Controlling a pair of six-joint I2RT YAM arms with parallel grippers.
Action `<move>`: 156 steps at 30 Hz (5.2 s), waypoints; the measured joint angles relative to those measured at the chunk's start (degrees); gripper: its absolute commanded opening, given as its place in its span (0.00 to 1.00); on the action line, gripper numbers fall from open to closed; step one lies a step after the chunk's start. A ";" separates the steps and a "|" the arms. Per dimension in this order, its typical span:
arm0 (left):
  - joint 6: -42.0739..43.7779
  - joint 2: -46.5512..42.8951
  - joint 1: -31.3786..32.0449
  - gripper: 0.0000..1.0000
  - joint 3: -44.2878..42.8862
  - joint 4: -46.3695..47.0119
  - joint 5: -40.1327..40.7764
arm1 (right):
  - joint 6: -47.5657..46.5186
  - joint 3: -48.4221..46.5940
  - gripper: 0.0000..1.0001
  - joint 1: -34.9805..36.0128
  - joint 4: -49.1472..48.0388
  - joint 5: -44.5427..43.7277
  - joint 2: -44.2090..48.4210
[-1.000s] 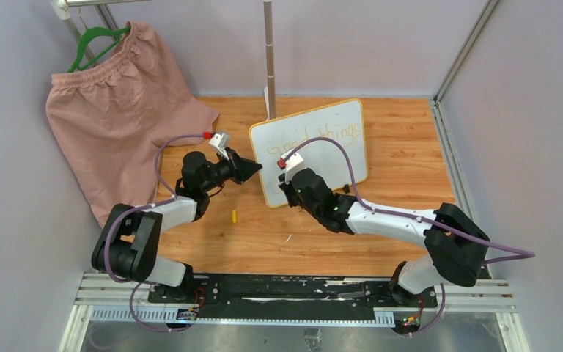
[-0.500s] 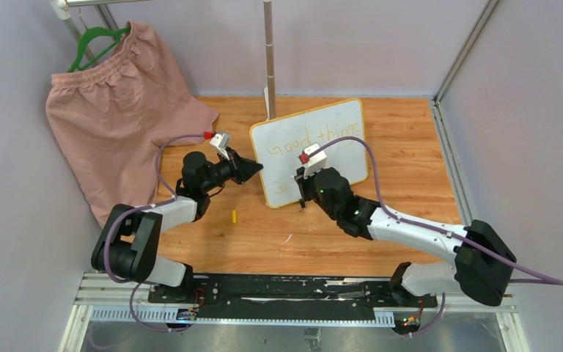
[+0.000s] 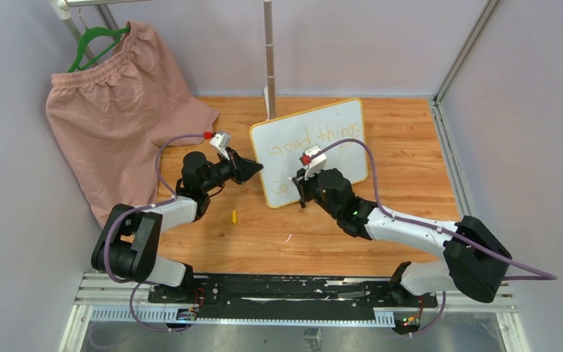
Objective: Write a sentence on the whiteboard
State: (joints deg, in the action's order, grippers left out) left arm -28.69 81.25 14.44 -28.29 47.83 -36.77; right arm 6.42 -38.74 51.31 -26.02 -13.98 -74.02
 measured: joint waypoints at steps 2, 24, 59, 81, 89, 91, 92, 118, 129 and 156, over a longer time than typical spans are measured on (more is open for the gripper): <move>0.00 0.00 0.00 0.00 0.00 0.00 0.02 | 0.00 -0.02 0.00 0.00 -0.57 0.92 -0.66; 0.07 0.00 0.00 0.00 0.00 -0.26 0.20 | 0.48 -0.09 0.00 0.02 0.76 1.77 -3.23; 0.24 0.00 0.00 0.00 0.00 -0.37 0.52 | 3.08 -1.86 0.00 0.04 4.20 1.68 -4.13; 0.24 0.00 0.02 0.00 0.00 -0.44 0.79 | 2.78 -3.72 0.00 -0.20 5.29 -0.50 -4.02; 0.24 0.00 0.02 0.00 0.00 -0.44 0.79 | 2.78 -2.64 0.00 -0.59 6.01 -1.27 -3.17; 0.24 0.00 0.02 0.00 0.00 -0.44 0.79 | 2.80 -2.38 0.00 -0.59 6.16 -1.25 -3.17; 0.24 0.00 0.02 0.00 0.00 -0.44 0.81 | 2.80 -2.19 0.00 -0.59 6.23 -1.25 -3.17; 0.24 0.00 0.02 0.00 0.00 -0.39 0.79 | 3.08 -3.37 0.00 -0.63 9.01 -0.79 -4.37; 0.24 0.00 0.02 0.00 -0.02 -0.39 0.79 | 2.91 -4.81 0.00 -1.57 9.29 -0.79 -4.59; 0.24 0.00 0.07 0.00 -0.11 -0.39 0.79 | 2.93 -5.79 0.00 -1.84 8.46 -0.44 -4.59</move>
State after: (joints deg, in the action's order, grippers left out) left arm -28.45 81.25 14.50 -28.40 47.44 -35.99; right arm 9.34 -44.53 49.47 -17.56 -14.41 -78.61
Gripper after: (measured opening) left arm 0.140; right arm 0.172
